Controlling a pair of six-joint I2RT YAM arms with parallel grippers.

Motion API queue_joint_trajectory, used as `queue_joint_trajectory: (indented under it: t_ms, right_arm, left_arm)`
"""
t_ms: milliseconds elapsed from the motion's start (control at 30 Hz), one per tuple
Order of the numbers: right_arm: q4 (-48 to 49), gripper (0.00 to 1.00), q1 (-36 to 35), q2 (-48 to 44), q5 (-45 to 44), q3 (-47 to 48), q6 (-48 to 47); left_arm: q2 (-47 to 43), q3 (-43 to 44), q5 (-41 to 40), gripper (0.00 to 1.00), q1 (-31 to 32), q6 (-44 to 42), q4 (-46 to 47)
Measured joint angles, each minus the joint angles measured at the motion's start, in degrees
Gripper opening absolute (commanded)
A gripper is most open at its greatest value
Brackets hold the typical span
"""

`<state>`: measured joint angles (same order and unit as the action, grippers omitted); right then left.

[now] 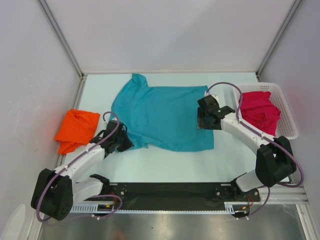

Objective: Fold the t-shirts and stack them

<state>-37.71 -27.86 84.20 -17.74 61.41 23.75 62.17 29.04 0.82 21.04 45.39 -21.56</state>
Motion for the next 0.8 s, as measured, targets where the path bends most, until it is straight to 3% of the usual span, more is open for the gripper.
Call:
queue_joint_trajectory:
  t_ms: [100,133,167,233,267,333,433,800]
  right_arm:
    - [0.52,0.63,0.13,0.0,0.07,-0.76,0.0]
    - [0.7,0.63,0.2,0.0,0.11,-1.2,0.02]
    - [0.76,0.63,0.22,0.0,0.2,-1.73,0.02]
    - [0.83,0.63,0.22,0.0,0.24,-2.51,0.02]
    - [0.83,0.63,0.22,0.0,0.26,-2.75,0.04]
    - [0.9,0.63,0.22,0.0,0.28,-3.13,0.04]
    - [1.22,0.62,0.22,0.0,0.44,-3.15,0.04]
    - [1.64,0.62,0.17,0.0,0.72,-3.15,0.0]
  left_arm:
    - [-0.07,0.79,0.07,0.21,0.0,-0.37,-0.07]
    - [-0.15,1.05,0.04,0.31,0.0,-0.44,-0.31]
    - [-0.31,1.31,-0.02,0.54,0.02,-0.59,-0.66]
    - [-0.9,1.75,-0.57,0.71,0.02,-1.03,-1.84]
    - [-1.36,1.88,-1.03,0.85,0.04,-0.85,-2.56]
    - [-2.27,1.92,-2.34,0.95,0.07,-0.72,-4.31]
    - [-3.3,1.51,-4.13,1.0,0.07,0.7,-6.23]
    - [-4.15,-3.48,-6.34,1.0,0.24,4.79,-5.49]
